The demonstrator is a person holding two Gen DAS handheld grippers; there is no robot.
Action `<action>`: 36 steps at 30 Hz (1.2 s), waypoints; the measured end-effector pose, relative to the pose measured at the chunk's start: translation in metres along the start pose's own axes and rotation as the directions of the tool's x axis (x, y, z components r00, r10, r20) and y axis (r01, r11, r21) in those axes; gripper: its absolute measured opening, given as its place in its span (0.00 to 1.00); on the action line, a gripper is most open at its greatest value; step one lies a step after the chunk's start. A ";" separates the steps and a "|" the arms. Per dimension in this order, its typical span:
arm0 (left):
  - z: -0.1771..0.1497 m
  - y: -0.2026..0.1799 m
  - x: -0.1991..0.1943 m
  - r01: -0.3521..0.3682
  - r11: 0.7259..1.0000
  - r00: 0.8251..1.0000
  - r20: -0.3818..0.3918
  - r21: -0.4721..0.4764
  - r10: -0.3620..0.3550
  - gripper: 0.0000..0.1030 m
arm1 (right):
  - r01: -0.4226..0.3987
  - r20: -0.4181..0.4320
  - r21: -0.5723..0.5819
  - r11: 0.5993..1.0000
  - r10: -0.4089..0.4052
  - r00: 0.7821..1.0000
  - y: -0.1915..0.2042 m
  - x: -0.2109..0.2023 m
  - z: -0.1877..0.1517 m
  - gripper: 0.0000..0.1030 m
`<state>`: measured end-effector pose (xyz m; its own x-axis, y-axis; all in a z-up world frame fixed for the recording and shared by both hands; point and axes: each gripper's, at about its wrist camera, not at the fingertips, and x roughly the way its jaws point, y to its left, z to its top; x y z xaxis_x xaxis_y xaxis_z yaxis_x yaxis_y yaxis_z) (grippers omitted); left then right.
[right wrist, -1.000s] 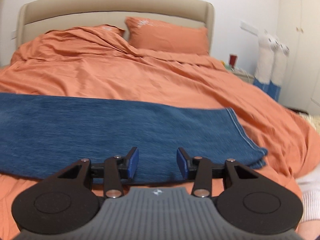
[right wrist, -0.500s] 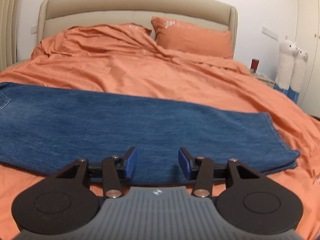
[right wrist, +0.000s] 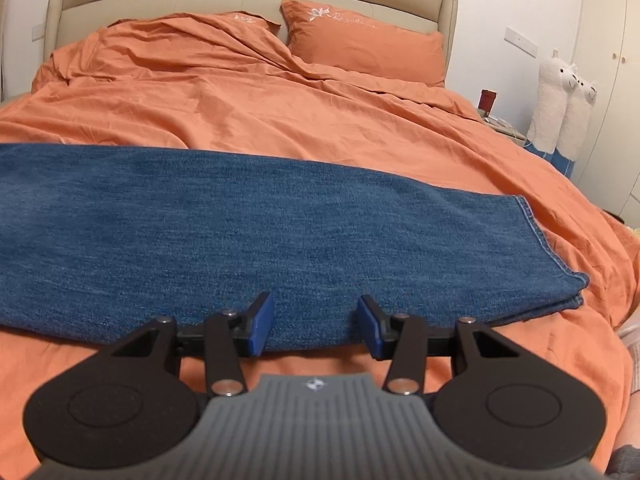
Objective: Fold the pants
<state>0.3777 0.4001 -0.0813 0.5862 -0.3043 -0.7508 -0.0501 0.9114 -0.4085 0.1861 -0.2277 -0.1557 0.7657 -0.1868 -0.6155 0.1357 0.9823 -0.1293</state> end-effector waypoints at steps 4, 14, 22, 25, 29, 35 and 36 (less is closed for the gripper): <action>-0.005 -0.026 -0.032 -0.055 0.991 0.991 0.131 0.122 0.039 0.15 | 0.013 0.001 -0.041 0.999 -0.013 1.000 0.006 0.004 -0.002 0.42; 0.000 -0.041 0.007 -0.244 0.940 0.966 0.142 0.239 0.215 0.15 | 0.023 -0.048 -0.036 0.999 -0.025 0.999 0.005 0.017 -0.006 0.44; -0.001 -0.068 -0.024 -0.408 0.873 0.908 0.222 0.266 0.356 0.62 | -0.041 -0.047 0.035 0.999 0.042 0.998 -0.018 0.013 -0.004 0.48; -0.004 -0.096 -0.046 -0.396 0.874 0.910 0.246 0.283 0.333 0.62 | -0.077 -0.021 0.120 0.990 0.080 0.997 -0.036 0.004 -0.003 0.48; -0.017 -0.150 -0.060 -0.366 0.879 0.921 0.255 0.305 0.295 0.62 | -0.099 0.009 0.280 0.955 0.101 0.995 -0.075 -0.007 -0.003 0.50; -0.056 -0.245 -0.047 -0.296 0.860 0.949 0.230 0.416 0.216 0.62 | -0.101 0.029 0.631 0.769 0.107 0.994 -0.171 -0.010 -0.019 0.54; -0.062 -0.261 -0.043 -0.286 0.854 0.952 0.228 0.434 0.203 0.61 | -0.098 0.025 0.682 0.725 0.111 0.994 -0.187 -0.007 -0.024 0.54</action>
<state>0.3152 0.1582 0.0250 0.7323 -0.0412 -0.6797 0.1403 0.9859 0.0913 0.1406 -0.4106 -0.1457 0.7914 -0.0762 -0.6066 0.4522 0.7406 0.4969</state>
